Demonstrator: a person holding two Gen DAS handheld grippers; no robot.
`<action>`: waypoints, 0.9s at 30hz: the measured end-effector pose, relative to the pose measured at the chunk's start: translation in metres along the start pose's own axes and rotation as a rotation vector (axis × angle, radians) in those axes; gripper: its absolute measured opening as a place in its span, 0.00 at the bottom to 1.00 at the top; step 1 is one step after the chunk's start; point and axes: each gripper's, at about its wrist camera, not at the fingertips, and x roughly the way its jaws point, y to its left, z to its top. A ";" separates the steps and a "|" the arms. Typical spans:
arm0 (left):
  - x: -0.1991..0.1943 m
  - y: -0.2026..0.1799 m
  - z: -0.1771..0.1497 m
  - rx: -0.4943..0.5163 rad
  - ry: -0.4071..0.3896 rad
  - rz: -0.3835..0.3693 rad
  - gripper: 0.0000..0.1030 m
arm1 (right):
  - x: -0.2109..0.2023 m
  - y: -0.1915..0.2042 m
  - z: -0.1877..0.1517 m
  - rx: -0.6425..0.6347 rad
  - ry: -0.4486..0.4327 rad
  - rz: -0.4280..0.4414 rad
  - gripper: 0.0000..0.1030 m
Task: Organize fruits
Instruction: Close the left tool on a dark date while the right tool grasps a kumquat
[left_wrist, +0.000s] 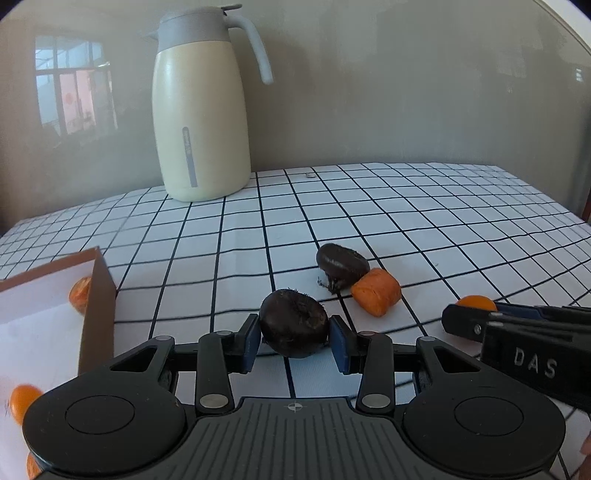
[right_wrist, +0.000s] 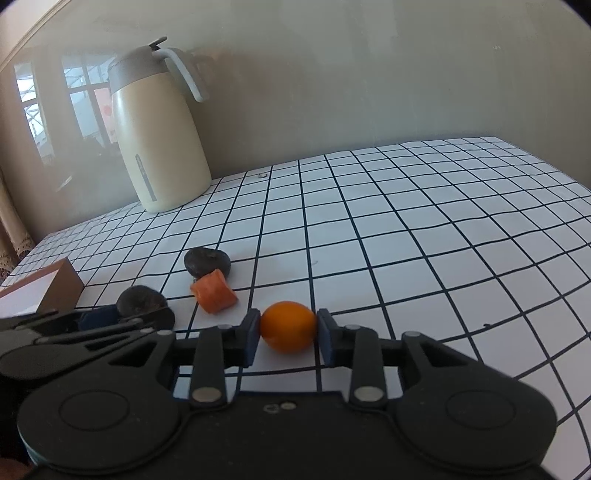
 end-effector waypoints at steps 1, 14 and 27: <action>-0.002 0.000 -0.002 -0.001 -0.001 0.000 0.39 | -0.001 0.000 0.000 -0.001 0.001 0.000 0.23; -0.013 -0.003 -0.012 -0.002 0.004 0.020 0.39 | -0.010 0.002 -0.008 -0.008 0.000 0.006 0.25; 0.002 0.004 0.002 -0.055 -0.011 0.021 0.40 | -0.007 0.000 -0.005 0.010 -0.003 0.015 0.27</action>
